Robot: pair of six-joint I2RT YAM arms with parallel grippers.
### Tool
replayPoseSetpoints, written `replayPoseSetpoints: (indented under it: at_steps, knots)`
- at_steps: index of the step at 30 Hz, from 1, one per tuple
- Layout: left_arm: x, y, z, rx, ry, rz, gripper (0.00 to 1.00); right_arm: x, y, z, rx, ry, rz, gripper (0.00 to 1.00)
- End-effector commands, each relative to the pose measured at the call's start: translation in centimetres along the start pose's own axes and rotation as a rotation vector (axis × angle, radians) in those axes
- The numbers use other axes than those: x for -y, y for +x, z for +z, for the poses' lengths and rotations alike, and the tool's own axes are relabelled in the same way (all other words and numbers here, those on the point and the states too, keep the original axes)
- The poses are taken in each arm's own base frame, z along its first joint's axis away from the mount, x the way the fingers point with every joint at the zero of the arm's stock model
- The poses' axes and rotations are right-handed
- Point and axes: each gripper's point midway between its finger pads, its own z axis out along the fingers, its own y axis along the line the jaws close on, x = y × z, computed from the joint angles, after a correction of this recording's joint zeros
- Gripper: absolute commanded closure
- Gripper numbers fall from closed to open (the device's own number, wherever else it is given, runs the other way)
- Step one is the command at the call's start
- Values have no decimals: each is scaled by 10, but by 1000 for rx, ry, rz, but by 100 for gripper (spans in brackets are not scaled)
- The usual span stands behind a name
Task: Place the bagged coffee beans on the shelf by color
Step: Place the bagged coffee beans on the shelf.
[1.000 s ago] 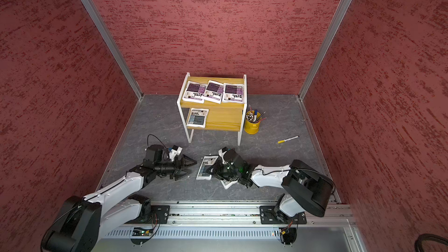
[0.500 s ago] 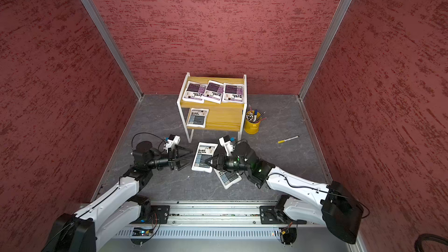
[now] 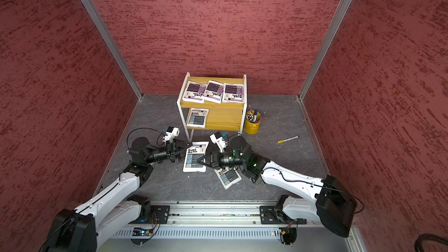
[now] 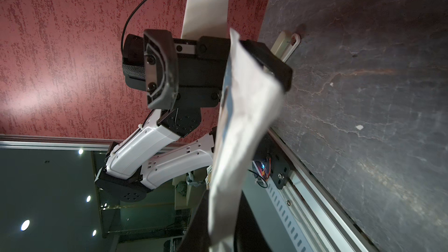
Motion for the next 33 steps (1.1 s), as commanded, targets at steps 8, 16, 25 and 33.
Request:
replayPoseSetpoints:
  at_steps: [8, 16, 25, 33]
  knots:
    - [4, 0, 3, -29, 9, 32, 57, -3, 2, -3, -2, -27, -20, 82]
    - [2, 0, 3, -30, 1, 30, 87, -1, 2, -2, -2, -18, -21, 80]
    - [11, -8, 3, 5, 4, 48, 92, 1, -1, -11, 61, -23, -2, 57]
    - [17, -24, -2, 151, 13, 50, 93, 10, -3, -25, 175, -73, 71, 55]
